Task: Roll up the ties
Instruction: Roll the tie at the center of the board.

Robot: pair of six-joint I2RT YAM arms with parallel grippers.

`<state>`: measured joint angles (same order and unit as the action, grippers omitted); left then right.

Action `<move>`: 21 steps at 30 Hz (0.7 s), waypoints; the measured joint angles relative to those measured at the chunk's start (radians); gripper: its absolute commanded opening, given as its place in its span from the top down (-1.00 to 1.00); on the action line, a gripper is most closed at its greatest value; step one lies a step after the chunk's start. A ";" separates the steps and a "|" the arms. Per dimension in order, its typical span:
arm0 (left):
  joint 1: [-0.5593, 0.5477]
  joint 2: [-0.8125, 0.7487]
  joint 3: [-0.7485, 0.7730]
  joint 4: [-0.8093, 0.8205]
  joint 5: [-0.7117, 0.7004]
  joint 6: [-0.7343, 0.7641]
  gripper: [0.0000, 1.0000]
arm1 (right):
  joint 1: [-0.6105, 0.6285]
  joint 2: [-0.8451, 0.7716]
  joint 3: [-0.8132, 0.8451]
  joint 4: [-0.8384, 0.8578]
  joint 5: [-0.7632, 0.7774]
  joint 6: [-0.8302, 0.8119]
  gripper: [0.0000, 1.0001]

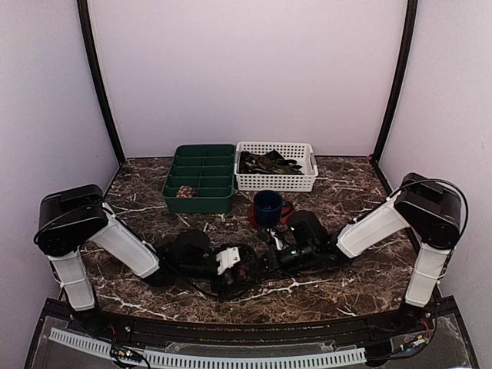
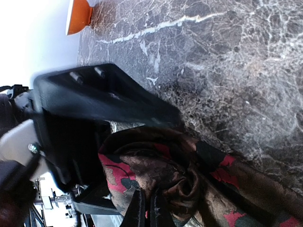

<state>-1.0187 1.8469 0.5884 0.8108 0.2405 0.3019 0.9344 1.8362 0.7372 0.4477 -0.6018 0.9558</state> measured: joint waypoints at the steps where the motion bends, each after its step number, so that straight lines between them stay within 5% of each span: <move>1: 0.000 -0.013 -0.003 -0.001 -0.002 -0.003 -0.97 | -0.001 0.000 -0.008 0.013 0.000 0.000 1.00; 7: 0.000 -0.126 -0.055 0.054 0.001 -0.043 -0.98 | -0.024 -0.011 -0.060 0.058 -0.004 0.000 1.00; 14: 0.000 -0.210 -0.278 0.352 -0.080 -0.219 -0.98 | -0.058 -0.029 -0.098 0.063 -0.009 -0.014 1.00; 21: 0.002 -0.174 -0.267 0.396 -0.047 -0.289 -0.98 | -0.093 -0.043 -0.161 0.068 -0.003 -0.030 1.00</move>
<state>-1.0164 1.6726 0.3218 1.2068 0.1932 0.0128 0.8410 1.7931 0.5762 0.5156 -0.6048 0.9260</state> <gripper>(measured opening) 0.989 0.008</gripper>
